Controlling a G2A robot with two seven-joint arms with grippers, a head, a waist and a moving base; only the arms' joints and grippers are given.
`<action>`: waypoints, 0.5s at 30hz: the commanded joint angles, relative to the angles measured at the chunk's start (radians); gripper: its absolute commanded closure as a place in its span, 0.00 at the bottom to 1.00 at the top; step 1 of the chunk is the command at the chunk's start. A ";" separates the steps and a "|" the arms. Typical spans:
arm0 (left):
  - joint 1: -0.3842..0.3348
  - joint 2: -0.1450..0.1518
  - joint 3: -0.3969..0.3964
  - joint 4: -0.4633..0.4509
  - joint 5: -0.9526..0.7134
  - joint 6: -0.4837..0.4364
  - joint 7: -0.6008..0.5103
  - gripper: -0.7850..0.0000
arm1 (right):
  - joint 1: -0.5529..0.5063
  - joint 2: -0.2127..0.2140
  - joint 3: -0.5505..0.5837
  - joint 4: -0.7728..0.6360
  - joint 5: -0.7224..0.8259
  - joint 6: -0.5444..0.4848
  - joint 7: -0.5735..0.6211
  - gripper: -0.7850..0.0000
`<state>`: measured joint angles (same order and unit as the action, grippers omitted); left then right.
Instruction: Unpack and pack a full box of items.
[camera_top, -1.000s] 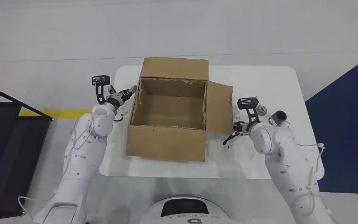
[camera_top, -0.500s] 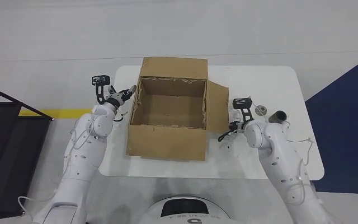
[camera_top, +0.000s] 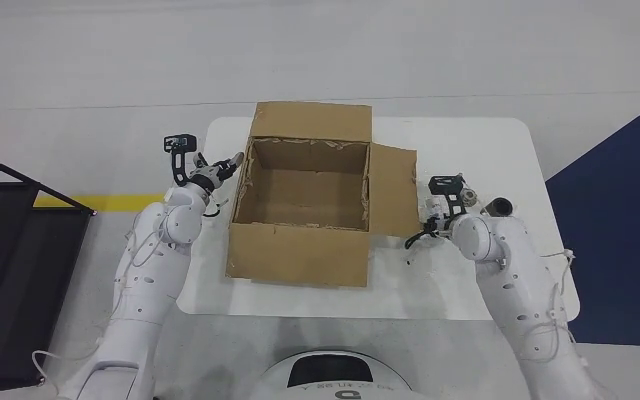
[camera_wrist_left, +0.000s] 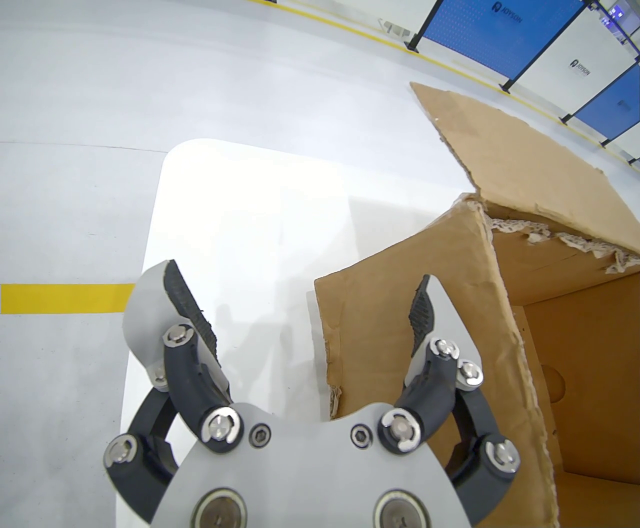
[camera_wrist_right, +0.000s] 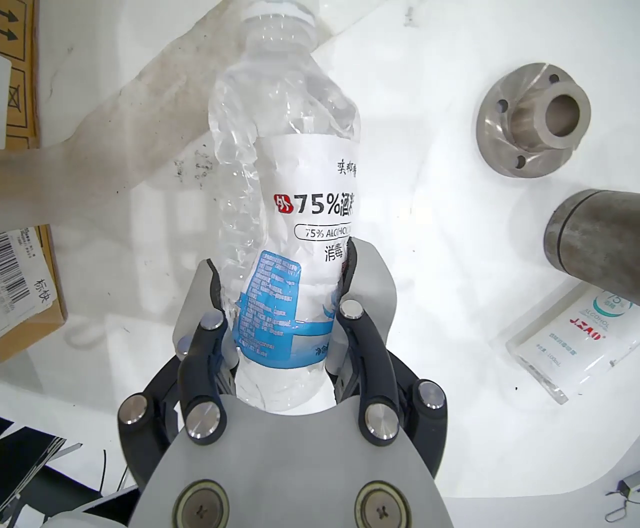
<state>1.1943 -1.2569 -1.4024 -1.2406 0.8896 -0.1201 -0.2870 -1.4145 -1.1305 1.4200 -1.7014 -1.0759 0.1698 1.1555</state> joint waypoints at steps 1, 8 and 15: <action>0.000 0.000 0.000 0.000 0.000 0.000 0.000 0.00 | -0.028 0.005 0.054 -0.021 0.039 -0.019 -0.006 1.00; 0.000 0.000 0.000 0.000 0.000 0.000 0.000 0.00 | -0.186 0.021 0.276 -0.147 0.235 -0.105 -0.071 1.00; 0.000 0.000 0.000 0.000 0.000 0.000 0.000 0.00 | -0.319 0.023 0.461 -0.225 0.548 -0.300 -0.176 1.00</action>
<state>1.1943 -1.2569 -1.4024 -1.2406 0.8896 -0.1201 -0.2870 -1.7199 -1.1072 1.8596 -1.9219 -0.5865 -0.0920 0.9921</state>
